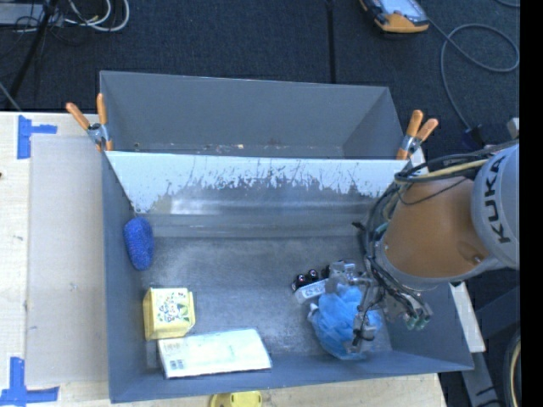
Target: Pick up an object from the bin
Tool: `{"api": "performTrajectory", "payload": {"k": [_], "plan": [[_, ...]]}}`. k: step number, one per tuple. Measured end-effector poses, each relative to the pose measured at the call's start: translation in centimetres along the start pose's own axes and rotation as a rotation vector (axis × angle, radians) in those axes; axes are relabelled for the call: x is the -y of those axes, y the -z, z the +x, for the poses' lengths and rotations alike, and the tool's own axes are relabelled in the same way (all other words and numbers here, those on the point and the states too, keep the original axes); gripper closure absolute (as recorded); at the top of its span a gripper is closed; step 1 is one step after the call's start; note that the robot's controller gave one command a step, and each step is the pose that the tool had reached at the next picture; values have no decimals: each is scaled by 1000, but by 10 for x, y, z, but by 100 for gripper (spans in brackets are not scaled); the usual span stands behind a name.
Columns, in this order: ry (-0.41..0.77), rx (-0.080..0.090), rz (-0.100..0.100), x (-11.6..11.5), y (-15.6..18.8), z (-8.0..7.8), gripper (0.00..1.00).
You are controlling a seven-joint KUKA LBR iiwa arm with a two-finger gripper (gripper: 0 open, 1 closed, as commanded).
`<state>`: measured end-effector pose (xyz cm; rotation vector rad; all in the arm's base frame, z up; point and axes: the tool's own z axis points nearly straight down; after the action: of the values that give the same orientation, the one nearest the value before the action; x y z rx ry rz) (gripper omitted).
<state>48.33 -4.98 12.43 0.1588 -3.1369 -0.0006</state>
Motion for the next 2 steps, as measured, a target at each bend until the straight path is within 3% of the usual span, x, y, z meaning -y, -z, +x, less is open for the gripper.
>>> {"api": "performTrajectory", "payload": {"k": [1, 2], "plan": [[-43, -5, -2, 4, -26, 9, 0], [205, 2, -1, 12, -20, 12, 0]]}}
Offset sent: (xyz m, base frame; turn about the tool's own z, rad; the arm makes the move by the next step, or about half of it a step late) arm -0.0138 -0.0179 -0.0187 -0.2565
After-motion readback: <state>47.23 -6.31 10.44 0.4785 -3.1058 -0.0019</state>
